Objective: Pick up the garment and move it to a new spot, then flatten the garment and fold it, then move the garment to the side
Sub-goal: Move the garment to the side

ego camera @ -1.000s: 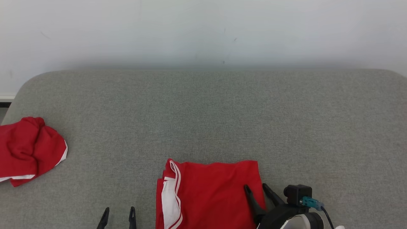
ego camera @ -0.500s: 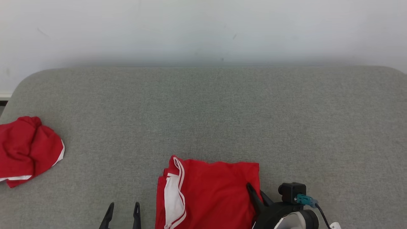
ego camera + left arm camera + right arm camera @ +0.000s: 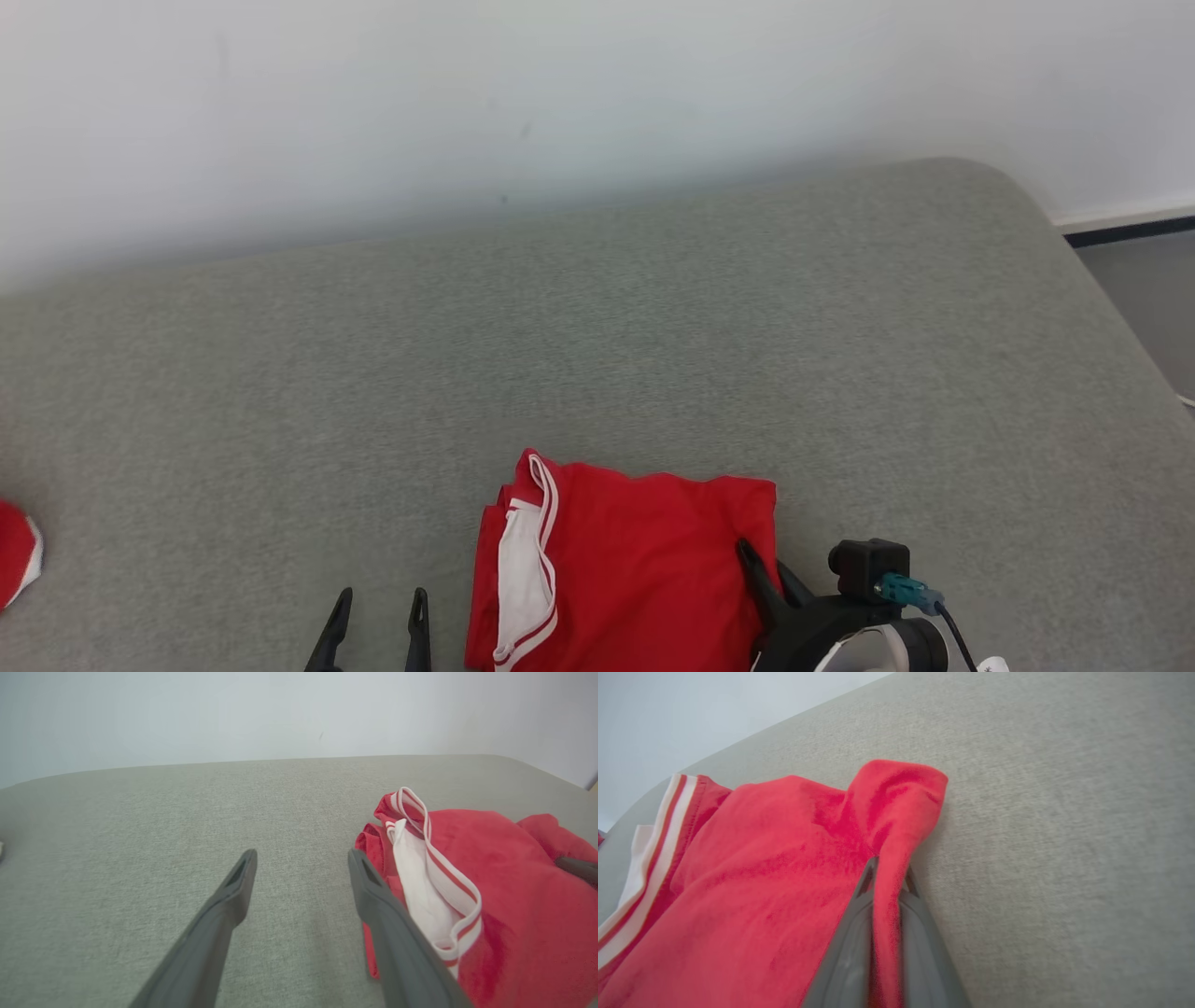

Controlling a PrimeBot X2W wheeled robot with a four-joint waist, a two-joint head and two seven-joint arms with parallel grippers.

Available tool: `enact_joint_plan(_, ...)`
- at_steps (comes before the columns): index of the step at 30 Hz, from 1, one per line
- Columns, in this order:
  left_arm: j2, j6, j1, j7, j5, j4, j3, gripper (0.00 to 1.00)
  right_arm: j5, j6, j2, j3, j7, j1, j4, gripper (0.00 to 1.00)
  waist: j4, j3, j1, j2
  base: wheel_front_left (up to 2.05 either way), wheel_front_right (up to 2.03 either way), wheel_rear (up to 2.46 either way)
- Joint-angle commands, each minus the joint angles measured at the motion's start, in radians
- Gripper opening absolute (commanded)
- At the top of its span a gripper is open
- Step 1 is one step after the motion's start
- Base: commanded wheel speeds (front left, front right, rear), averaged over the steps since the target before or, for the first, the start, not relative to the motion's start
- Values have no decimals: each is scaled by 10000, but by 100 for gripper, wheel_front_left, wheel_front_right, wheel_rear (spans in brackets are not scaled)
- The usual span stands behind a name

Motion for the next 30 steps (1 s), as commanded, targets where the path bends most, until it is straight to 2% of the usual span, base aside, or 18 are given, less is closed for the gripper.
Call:
enact_joint_plan(1, -1, 36, -63, -29, -97, -29, -31, 100, 11, -28, -90, -9, -85, -32, -46, 0, -1360, -87, 0, 0, 0, 0, 0)
enact_joint_plan(17, 3, -48, -261, -29, 91, -87, -100, 100, 126, -28, -9, 251, -183, 39, -461, 0, -4058, 196, 0, 0, 0, 0, 0)
enact_joint_plan(24, 9, -383, -880, -29, 223, 183, -471, 100, 101, -28, 27, 49, -283, 152, -737, 0, -4229, 483, 0, 0, 0, 0, 0)
enact_joint_plan(30, 9, -434, -1103, -29, 269, 173, -631, 100, -94, -28, 37, -107, -332, 301, -1001, 0, -4271, 665, 0, 0, 0, 0, 0)
